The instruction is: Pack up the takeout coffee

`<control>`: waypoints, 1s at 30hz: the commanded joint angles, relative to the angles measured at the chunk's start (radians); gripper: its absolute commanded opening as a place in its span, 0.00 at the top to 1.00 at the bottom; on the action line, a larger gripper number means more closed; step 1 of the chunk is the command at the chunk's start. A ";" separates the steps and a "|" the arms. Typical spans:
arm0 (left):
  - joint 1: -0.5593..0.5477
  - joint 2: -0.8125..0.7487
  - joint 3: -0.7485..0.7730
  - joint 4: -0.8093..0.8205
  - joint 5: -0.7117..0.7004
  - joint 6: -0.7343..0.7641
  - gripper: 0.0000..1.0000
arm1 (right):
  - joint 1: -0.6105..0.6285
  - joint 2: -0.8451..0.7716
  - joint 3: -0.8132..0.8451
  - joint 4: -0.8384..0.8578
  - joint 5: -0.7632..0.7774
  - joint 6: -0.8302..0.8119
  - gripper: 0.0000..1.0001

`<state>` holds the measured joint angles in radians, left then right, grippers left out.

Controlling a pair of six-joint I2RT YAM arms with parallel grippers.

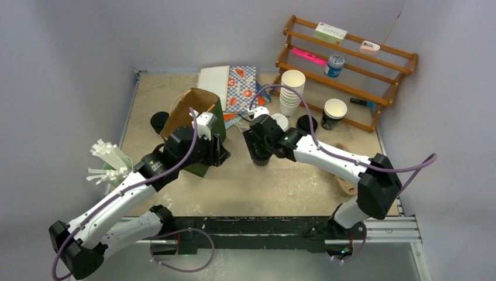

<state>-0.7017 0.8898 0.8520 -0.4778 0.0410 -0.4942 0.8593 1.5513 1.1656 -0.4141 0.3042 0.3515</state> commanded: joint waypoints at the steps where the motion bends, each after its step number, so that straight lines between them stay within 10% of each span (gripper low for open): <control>1: -0.002 -0.006 0.006 0.027 0.005 0.003 0.54 | 0.016 0.121 -0.050 -0.170 0.002 0.008 0.22; 15: -0.003 0.024 0.050 0.028 0.002 0.019 0.54 | 0.018 0.032 0.066 -0.213 0.017 0.019 0.27; 30: 0.047 0.240 0.559 -0.174 0.030 0.166 0.51 | 0.018 -0.190 0.133 -0.168 0.090 -0.018 0.28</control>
<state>-0.6922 1.0687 1.2484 -0.5678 0.0776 -0.4068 0.8780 1.3979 1.2484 -0.5777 0.3626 0.3580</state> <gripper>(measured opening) 0.489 0.767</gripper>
